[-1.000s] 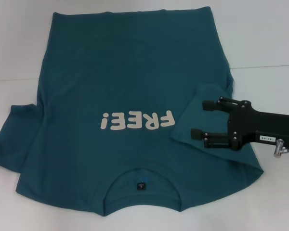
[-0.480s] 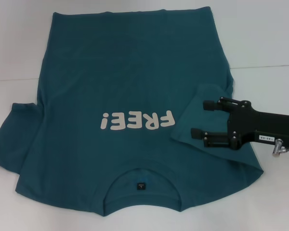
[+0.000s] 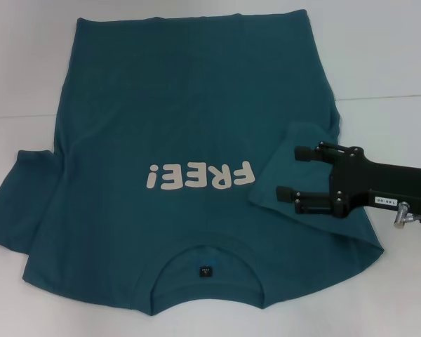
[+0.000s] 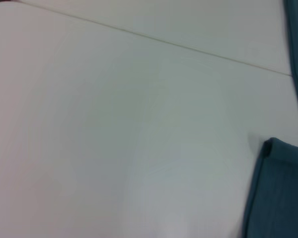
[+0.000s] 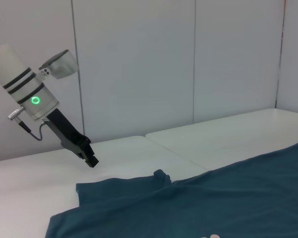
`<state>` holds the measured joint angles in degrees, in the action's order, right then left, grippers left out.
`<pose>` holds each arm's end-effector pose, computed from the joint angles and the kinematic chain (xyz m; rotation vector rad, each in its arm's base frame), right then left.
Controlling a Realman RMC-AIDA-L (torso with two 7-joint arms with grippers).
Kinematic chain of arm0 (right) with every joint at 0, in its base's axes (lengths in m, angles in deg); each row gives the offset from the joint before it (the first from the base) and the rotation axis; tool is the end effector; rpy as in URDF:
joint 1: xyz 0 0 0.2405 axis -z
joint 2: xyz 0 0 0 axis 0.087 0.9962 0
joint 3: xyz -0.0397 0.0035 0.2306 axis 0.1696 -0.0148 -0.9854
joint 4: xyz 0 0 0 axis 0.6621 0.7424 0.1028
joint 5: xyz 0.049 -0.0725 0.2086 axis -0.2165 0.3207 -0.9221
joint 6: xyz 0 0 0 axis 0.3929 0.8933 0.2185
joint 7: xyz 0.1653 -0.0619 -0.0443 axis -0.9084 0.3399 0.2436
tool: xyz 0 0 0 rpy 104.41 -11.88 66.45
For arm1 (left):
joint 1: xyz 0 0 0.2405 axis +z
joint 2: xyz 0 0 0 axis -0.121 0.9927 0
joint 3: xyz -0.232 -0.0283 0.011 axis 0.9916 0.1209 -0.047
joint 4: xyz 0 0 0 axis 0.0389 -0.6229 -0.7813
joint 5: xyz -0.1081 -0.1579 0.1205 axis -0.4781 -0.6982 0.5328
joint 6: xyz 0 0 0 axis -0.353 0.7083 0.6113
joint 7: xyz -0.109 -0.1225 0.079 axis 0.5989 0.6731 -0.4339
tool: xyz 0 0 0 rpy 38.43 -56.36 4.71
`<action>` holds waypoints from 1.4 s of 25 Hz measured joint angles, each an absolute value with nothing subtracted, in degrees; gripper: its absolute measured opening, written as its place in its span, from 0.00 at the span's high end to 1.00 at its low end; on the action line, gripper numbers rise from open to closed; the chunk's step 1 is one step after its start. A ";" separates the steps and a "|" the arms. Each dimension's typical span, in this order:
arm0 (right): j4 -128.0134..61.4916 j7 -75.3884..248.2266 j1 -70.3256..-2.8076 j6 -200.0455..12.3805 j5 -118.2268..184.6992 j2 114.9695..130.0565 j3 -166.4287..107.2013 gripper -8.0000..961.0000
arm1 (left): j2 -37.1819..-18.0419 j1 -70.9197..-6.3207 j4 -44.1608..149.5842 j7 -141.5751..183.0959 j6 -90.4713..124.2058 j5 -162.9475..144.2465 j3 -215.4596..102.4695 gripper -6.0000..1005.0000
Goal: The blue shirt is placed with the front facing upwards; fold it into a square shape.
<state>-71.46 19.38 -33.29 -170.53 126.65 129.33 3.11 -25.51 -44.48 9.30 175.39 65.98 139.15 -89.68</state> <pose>0.2376 0.3652 0.0001 -2.5822 0.3701 0.6978 -0.3617 0.4291 0.0850 -1.6425 -1.5817 -0.0040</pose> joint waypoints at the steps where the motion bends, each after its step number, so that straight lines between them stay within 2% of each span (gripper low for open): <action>1: -71.39 19.37 -33.34 -170.50 126.65 129.33 3.11 0.05 | -25.58 -44.48 9.30 175.39 66.07 139.01 -89.68 0.96; 8: -70.84 19.50 -33.53 -170.47 126.59 129.33 3.08 0.05 | -25.64 -45.58 9.18 175.55 69.76 138.83 -89.71 0.95; 12: -70.67 20.12 -33.55 -169.90 126.60 129.33 3.07 0.05 | -26.07 -45.79 8.05 175.64 70.93 138.84 -89.66 0.86; 19: -70.62 20.28 -33.55 -169.73 126.60 129.33 3.11 0.05 | -28.89 -44.04 0.20 175.57 72.59 138.97 -90.10 0.72; 26: -70.62 20.36 -33.48 -169.65 126.61 129.33 3.10 0.05 | -28.77 -44.46 -0.54 176.24 76.25 138.94 -89.80 0.61; 35: -70.28 20.42 -33.45 -169.63 126.55 129.33 3.11 0.05 | -28.75 -43.70 -2.10 175.48 77.25 139.39 -94.38 0.18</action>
